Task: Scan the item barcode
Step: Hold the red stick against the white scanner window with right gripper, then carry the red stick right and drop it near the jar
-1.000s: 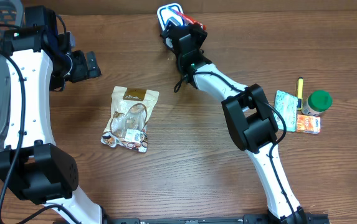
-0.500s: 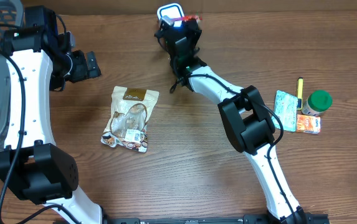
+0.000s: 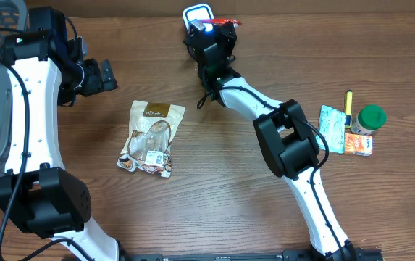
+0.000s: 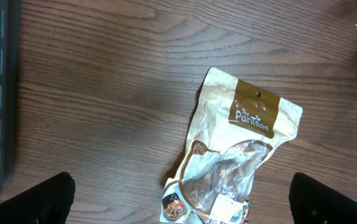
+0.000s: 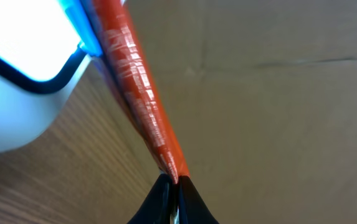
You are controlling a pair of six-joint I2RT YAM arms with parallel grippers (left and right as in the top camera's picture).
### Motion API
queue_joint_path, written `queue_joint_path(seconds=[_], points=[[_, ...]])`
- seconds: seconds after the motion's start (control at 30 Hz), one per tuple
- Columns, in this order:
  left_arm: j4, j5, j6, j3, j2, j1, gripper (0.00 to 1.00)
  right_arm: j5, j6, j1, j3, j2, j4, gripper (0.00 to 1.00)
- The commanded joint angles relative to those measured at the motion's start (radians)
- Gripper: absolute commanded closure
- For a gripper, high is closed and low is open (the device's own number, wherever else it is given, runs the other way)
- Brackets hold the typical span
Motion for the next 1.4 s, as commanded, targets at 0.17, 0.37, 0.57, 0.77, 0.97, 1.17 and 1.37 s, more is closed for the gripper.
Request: queue_joint_path(seconds=[0.17, 0.37, 0.57, 0.77, 0.97, 1.17, 1.37], points=[[0.002, 0.007, 0.011, -0.002, -0.005, -0.008, 0.0, 0.032, -0.005, -0.002, 0.009, 0.04, -0.013, 0.93], [0.001, 0.007, 0.011, -0.002, -0.005, -0.008, 0.0, 0.04, -0.005, 0.0, 0.009, 0.04, -0.04, 0.93], [0.002, 0.007, 0.011, -0.002, -0.005, -0.008, 0.0, 0.047, 0.061, 0.0, 0.009, 0.038, -0.005, 0.94], [0.001, 0.007, 0.011, -0.002, -0.005, -0.008, 0.0, 0.105, 0.222, 0.001, 0.009, -0.047, 0.063, 0.97], [0.001, 0.007, 0.011, -0.002, -0.005, -0.008, 0.0, -0.045, 0.463, 0.02, 0.009, -0.218, -0.32, 0.97], [0.001, 0.007, 0.011, -0.002, -0.005, -0.008, 0.0, -0.296, 0.851, 0.008, 0.009, -0.424, -0.762, 0.97], [0.001, 0.007, 0.011, -0.002, -0.005, -0.008, 0.0, -0.639, 1.062, -0.01, 0.009, -0.553, -1.191, 0.97]])
